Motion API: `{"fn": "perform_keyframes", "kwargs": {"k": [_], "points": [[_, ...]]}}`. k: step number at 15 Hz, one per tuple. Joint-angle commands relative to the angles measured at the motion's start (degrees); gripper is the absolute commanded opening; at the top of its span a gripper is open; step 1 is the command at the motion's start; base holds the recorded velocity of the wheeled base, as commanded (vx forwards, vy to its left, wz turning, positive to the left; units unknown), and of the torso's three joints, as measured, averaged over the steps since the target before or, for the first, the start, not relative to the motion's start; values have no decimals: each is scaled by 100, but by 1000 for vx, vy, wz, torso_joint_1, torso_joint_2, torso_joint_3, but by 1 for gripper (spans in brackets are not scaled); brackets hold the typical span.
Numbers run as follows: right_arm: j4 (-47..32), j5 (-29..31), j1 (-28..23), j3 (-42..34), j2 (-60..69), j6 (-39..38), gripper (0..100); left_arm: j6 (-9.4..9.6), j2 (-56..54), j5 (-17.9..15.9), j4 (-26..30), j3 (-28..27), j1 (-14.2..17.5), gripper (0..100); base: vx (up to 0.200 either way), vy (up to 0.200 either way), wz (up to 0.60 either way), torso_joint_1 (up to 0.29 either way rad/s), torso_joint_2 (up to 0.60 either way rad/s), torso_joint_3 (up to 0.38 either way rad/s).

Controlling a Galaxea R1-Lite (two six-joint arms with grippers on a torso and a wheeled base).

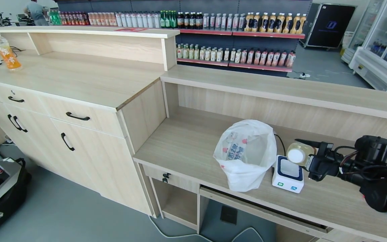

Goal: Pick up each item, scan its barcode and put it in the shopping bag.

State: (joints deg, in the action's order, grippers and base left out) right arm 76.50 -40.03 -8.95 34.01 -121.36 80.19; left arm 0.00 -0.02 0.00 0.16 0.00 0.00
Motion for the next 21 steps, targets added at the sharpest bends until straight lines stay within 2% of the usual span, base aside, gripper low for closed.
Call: {"fn": "perform_keyframes", "kwargs": {"k": [1,8,15,21], "points": [[50,-4,-2,79,-239,32,0,0,2,0,2,0,0,100,0,0,0,0,0,0],[243,-40,16,220,-608,67,0,0,2,0,2,0,0,100,0,0,0,0,0,0],[234,-40,42,774,-1030,5,0,0,2,0,2,0,0,100,0,0,0,0,0,0],[243,-40,280,1099,-1268,-425,0,0,2,0,2,0,0,100,0,0,0,0,0,0]]}}
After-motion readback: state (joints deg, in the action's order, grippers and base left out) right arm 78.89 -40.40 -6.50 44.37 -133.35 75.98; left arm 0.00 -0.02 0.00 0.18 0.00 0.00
